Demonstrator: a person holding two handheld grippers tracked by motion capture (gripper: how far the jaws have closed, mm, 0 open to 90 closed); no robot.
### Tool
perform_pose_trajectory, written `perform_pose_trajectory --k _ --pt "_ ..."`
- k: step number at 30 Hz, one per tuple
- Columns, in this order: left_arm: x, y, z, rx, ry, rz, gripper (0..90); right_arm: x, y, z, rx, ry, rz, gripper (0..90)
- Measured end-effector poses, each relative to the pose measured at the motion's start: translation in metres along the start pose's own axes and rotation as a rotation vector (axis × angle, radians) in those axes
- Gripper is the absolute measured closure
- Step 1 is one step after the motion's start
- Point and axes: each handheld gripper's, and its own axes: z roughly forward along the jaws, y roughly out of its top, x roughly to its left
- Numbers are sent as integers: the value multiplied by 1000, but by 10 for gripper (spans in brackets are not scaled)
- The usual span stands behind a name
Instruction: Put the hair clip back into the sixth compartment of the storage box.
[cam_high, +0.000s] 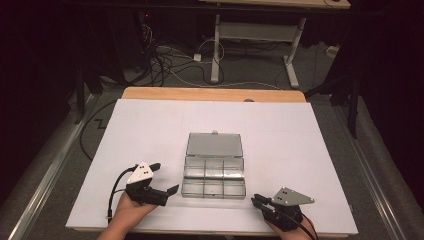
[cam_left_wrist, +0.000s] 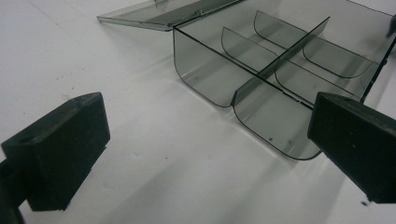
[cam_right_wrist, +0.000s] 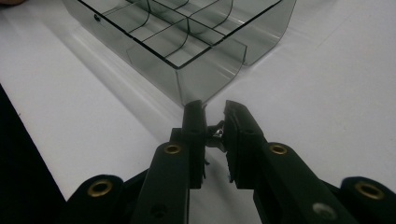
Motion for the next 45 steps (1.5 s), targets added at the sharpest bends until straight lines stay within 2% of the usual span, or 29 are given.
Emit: perform_pose_trajectory --k 9,23,45 --pt "0 0 0 -1 0 0 0 1 7 -3 -25 -9 2 805" --pt "0 0 0 -3 -4 -2 0 0 29 -5 -57 -8 -20 804" --pt "0 0 0 -3 -4 -1 0 5 47 18 -43 27 -51 804"
